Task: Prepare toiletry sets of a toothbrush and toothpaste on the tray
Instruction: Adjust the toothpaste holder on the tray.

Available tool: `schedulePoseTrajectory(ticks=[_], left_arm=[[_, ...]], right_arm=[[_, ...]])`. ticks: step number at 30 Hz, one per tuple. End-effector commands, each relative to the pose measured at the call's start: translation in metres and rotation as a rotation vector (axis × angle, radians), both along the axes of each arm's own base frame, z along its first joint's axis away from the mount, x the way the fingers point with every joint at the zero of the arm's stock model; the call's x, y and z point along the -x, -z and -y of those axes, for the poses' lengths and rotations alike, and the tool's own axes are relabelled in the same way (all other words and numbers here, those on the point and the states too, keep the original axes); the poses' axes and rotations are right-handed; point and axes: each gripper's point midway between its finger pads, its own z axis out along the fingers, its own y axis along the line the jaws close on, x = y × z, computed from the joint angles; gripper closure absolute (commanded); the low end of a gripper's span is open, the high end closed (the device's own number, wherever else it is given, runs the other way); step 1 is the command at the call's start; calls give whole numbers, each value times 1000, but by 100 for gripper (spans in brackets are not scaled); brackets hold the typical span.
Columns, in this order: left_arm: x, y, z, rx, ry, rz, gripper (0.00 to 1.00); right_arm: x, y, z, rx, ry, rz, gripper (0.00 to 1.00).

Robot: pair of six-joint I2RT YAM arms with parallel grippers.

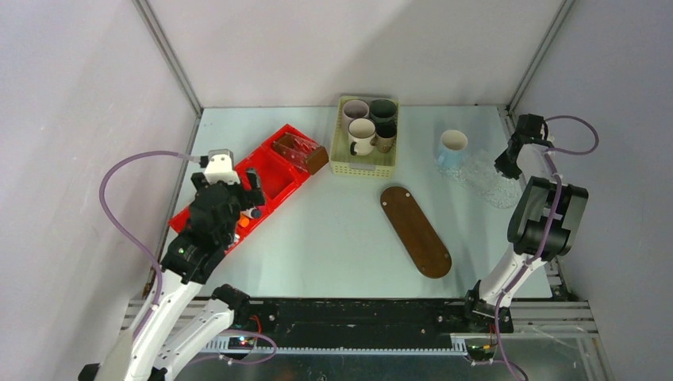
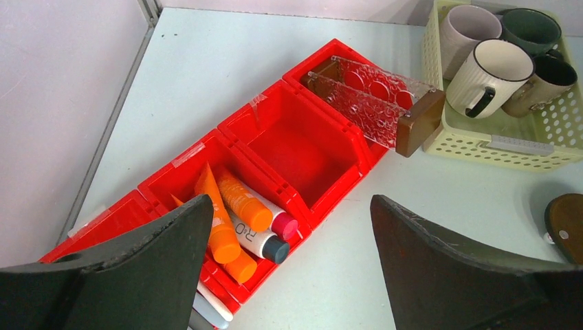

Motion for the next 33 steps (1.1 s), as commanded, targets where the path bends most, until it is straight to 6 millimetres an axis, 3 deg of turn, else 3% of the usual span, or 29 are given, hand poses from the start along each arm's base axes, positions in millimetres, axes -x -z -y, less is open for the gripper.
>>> schedulePoseTrajectory(ticks=[1, 6, 14, 26, 33], left_arm=[[-3, 3, -1, -10, -4, 3, 9], [-4, 4, -1, -13, 0, -2, 9], [-4, 5, 0, -14, 2, -6, 9], [-5, 6, 0, -14, 3, -8, 8], [-5, 6, 0, -14, 3, -8, 9]], right_arm=[[-27, -17, 1, 20, -182, 42, 100], [-41, -15, -9, -18, -314, 36, 100], [-48, -11, -20, -78, -355, 60, 100], [-33, -9, -1, -79, -248, 27, 100], [-29, -8, 0, -84, -226, 18, 100]])
